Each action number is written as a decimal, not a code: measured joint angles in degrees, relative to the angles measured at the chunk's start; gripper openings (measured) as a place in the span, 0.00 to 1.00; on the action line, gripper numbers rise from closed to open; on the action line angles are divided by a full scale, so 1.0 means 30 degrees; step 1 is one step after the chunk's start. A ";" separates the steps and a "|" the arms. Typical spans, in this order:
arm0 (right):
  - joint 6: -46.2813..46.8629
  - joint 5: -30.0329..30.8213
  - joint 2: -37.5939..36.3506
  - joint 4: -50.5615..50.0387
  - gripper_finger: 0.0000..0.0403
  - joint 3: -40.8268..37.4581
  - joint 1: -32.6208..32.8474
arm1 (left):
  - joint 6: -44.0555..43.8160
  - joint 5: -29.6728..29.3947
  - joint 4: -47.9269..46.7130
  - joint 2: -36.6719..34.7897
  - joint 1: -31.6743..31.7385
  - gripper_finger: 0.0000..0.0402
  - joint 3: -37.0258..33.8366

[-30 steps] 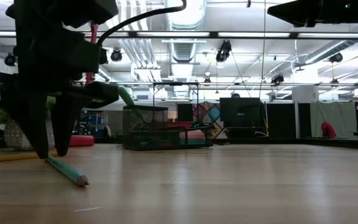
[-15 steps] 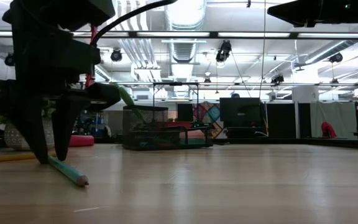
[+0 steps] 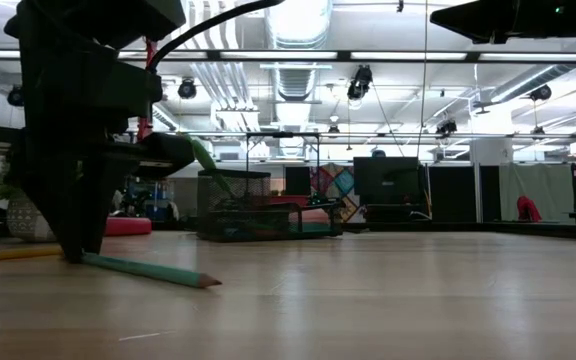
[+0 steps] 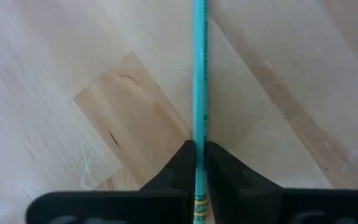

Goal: Pick and place office supplies into organizer
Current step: Put the blue pencil into the black desk organizer

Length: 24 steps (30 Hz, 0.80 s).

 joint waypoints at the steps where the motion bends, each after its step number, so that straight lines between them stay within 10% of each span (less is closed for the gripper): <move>1: 0.0007 0.0000 0.0000 0.0000 0.09 0.0000 0.0000 | -0.0006 0.0000 0.0007 -0.0072 0.0000 0.01 0.0000; 24: 0.0011 0.0000 0.0000 -0.0011 0.09 0.0000 0.0002 | 0.0454 -0.3177 0.0358 -0.3492 0.0396 0.01 0.0299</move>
